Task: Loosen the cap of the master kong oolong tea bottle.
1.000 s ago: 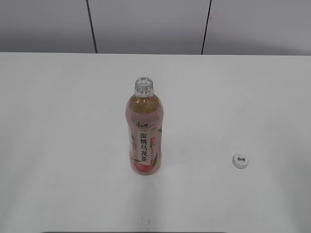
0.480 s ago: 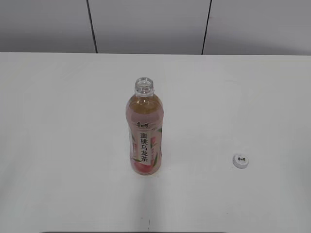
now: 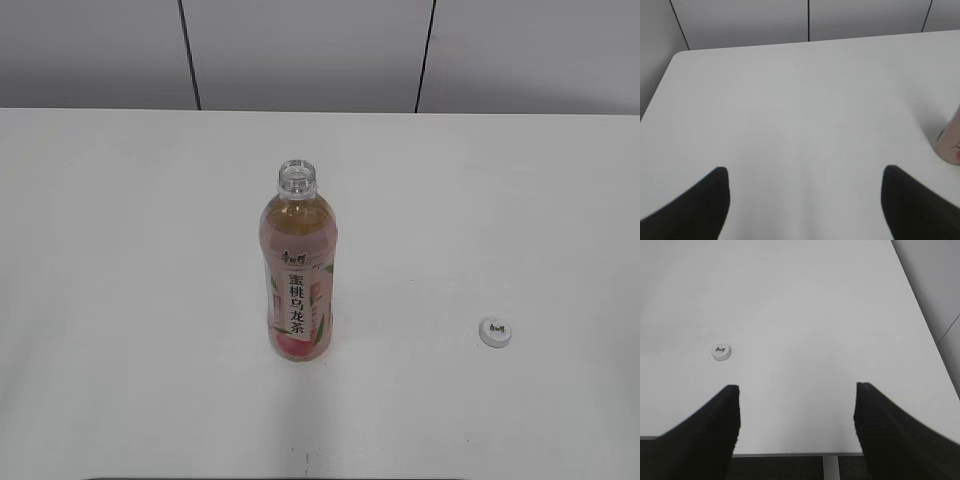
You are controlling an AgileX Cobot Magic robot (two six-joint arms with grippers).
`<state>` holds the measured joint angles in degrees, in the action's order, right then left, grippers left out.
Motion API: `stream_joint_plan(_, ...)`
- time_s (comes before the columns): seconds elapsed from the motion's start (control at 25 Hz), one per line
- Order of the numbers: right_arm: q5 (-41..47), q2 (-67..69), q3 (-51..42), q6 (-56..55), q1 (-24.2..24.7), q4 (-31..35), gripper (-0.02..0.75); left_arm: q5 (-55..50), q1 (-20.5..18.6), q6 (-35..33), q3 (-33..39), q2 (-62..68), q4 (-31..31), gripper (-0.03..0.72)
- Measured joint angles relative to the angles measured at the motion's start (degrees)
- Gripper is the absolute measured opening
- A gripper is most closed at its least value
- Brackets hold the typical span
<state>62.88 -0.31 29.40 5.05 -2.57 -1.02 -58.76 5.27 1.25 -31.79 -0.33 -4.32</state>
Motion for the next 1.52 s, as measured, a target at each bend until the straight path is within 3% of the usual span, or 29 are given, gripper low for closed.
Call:
stream_joint_plan(1.2, 0.0, 0.0, 0.0, 0.0, 0.0, 0.0, 0.536, 0.0, -0.16, 0.0, 0.0, 0.0, 2.89, 0.552)
stream_joint_plan(1.52, 0.0, 0.0, 0.0, 0.0, 0.0, 0.0, 0.536, 0.0, -8.82, 0.0, 0.0, 0.0, 3.0, 0.552)
